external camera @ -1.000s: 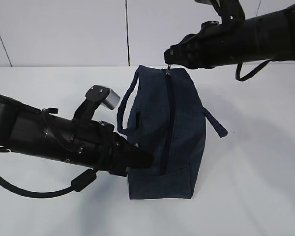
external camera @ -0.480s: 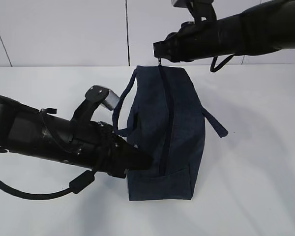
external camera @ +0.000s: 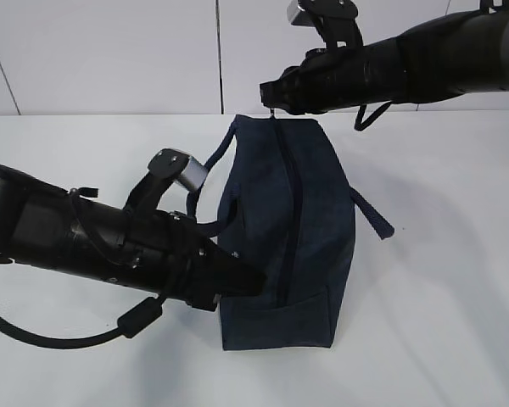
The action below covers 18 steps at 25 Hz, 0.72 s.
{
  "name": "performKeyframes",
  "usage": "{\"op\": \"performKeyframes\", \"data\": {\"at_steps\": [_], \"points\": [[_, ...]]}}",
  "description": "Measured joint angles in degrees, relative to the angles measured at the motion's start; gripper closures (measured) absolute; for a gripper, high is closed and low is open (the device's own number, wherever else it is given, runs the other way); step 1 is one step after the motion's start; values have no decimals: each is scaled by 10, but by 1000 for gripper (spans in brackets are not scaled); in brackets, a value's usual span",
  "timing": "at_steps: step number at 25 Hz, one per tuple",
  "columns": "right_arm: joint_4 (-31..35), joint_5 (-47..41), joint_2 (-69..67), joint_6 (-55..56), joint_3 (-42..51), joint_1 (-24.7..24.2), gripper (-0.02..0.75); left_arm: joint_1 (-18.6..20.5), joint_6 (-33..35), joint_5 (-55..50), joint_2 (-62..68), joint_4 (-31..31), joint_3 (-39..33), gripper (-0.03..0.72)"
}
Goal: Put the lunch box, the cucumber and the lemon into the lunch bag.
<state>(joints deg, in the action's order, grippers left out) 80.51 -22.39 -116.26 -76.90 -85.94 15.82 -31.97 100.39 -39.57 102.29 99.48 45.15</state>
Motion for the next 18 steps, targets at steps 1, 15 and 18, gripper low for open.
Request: {"op": "performKeyframes", "data": {"at_steps": [1, 15, 18], "points": [[0, -4, 0, 0, -1, 0, 738, 0, 0, -3, 0, 0, 0, 691], [-2, -27, 0, 0, -1, 0, 738, 0, -2, -15, 0, 0, -1, 479], [-2, -35, 0, 0, -1, 0, 738, 0, -9, -31, 0, -3, -1, 356]]}}
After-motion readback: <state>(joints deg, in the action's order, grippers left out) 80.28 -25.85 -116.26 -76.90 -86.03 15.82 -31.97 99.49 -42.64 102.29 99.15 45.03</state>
